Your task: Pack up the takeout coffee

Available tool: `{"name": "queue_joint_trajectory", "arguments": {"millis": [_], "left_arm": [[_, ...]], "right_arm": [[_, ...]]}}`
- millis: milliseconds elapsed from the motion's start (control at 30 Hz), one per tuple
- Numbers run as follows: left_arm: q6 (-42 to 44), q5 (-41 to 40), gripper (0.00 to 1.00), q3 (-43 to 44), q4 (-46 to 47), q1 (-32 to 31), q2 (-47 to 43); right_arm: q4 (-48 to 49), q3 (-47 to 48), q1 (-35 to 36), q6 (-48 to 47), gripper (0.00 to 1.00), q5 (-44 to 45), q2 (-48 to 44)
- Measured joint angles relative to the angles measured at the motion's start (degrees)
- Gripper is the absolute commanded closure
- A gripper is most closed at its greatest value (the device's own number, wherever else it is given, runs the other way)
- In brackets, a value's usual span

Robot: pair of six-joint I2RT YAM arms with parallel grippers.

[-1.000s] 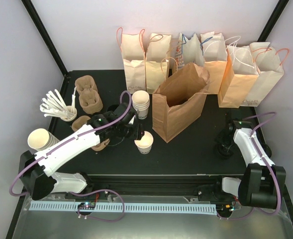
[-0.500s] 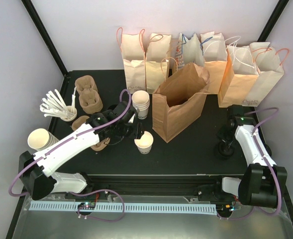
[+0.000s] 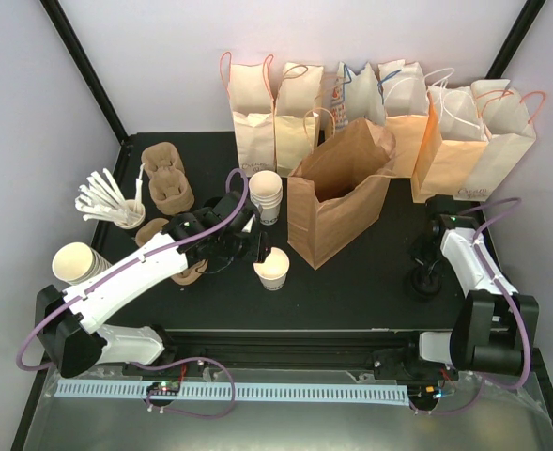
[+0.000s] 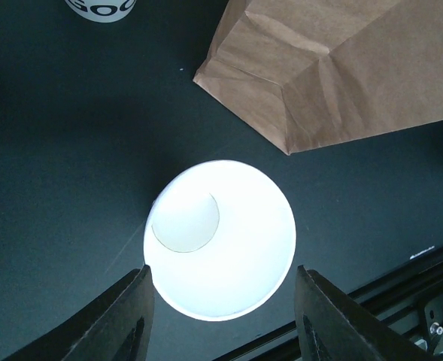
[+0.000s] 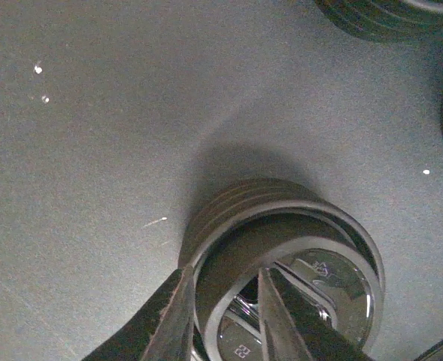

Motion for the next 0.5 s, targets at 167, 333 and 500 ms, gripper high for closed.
{"name": "queue_joint_trajectory", "arguments": {"millis": [167, 333, 500], "left_arm": [[0.35, -0.2, 0.46, 0.0, -0.13, 0.0, 0.04], [0.55, -0.28, 0.46, 0.0, -0.28, 0.0, 0.15], [0.83, -0.33, 0.46, 0.0, -1.2, 0.07, 0.15]], "right_arm": [[1.22, -0.24, 0.0, 0.87, 0.8, -0.2, 0.85], [2.03, -0.55, 0.0, 1.55, 0.88, -0.28, 1.57], [1.86, -0.5, -0.02, 1.6, 0.89, -0.33, 1.55]]}}
